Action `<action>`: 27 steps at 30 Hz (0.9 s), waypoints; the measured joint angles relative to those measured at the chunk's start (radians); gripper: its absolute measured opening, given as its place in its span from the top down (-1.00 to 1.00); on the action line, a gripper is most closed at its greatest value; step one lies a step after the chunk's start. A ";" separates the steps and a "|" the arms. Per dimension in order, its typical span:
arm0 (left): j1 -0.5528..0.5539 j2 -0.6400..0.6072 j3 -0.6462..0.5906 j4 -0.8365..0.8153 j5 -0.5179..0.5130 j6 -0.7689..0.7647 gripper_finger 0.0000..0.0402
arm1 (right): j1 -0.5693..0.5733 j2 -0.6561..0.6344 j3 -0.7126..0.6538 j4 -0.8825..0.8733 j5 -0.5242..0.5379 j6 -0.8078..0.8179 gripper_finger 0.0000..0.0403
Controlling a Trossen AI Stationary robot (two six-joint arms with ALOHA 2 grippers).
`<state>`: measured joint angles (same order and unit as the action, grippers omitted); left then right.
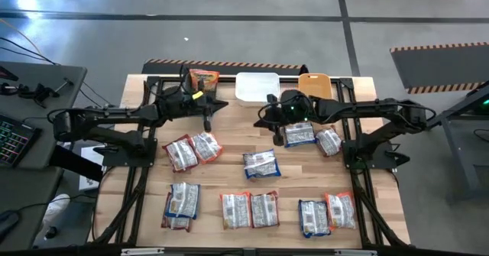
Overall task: Sort Maruchan noodles
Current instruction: Put the top blue noodle pack into the white bin
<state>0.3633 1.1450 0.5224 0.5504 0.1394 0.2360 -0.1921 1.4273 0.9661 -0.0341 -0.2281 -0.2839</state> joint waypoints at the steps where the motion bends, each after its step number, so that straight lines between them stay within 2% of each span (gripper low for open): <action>1: -0.007 0.000 -0.008 0.003 0.000 0.000 1.00 | 0.009 0.000 0.000 -0.005 0.015 0.014 1.00; 5: -0.031 0.000 -0.055 0.054 0.000 -0.001 1.00 | 0.051 0.000 0.001 -0.051 0.119 0.032 1.00; 12: -0.051 0.000 -0.135 0.170 -0.001 0.000 1.00 | 0.165 0.000 0.001 -0.155 0.379 0.061 1.00; 17: -0.039 0.000 -0.175 0.238 -0.001 0.001 1.00 | 0.245 0.000 0.001 -0.209 0.484 0.151 0.97; 21: -0.022 0.000 -0.186 0.243 -0.001 0.012 1.00 | 0.294 0.000 0.002 -0.244 0.547 0.248 0.80; 27: -0.014 0.000 -0.186 0.271 -0.002 0.074 1.00 | 0.375 0.000 0.002 -0.262 0.616 0.368 0.37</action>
<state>0.3492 1.1454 0.3363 0.8216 0.1375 0.3102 0.1834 1.4269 0.9676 -0.2956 0.3881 0.0841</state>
